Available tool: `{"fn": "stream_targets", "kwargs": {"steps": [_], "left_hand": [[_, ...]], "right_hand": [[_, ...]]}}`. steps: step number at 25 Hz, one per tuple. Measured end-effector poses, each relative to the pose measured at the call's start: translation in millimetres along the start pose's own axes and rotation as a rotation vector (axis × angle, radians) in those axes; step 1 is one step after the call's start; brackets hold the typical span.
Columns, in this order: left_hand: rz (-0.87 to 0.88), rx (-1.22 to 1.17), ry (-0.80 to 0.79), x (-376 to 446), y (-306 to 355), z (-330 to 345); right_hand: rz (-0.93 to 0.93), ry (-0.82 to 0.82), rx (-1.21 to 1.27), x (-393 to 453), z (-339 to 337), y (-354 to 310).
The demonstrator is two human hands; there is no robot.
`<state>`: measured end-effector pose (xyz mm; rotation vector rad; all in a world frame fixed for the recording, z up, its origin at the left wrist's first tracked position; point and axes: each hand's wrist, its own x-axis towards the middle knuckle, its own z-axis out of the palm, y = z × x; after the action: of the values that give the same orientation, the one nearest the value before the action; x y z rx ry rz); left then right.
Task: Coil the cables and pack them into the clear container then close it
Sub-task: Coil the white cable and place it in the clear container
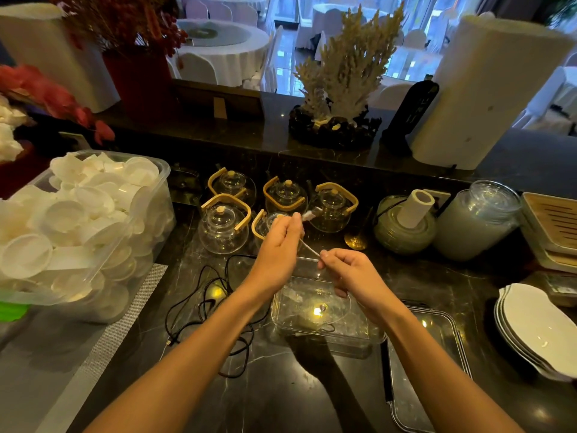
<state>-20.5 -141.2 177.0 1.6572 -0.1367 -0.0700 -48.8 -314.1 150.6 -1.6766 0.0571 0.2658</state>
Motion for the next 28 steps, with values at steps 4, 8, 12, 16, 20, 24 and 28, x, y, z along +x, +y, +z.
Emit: {"fn": "stream_targets", "kwargs": {"steps": [4, 8, 12, 16, 20, 24, 28], "left_hand": [[-0.039, -0.292, -0.021, -3, 0, 5], [-0.009, -0.304, -0.035, 0, -3, 2], [-0.115, -0.397, -0.045, 0, -1, 1], [-0.219, -0.722, -0.203, -2, 14, -3], [-0.303, -0.653, -0.411, -13, 17, 2], [-0.484, -0.454, -0.459, -21, -6, 2], [-0.608, -0.447, -0.276, -17, -31, 12]], "right_hand": [[0.076, -0.113, -0.003, -7, 10, -3], [0.080, -0.144, 0.024, -17, 11, 0], [0.086, -0.190, 0.071, -22, 8, 4], [0.126, -0.250, 0.004, -23, 12, 20], [0.145, -0.193, -0.262, 1, 0, 29], [0.232, -0.165, -0.161, 29, -30, -16], [0.155, -0.124, -0.357, 25, -19, -62]]}}
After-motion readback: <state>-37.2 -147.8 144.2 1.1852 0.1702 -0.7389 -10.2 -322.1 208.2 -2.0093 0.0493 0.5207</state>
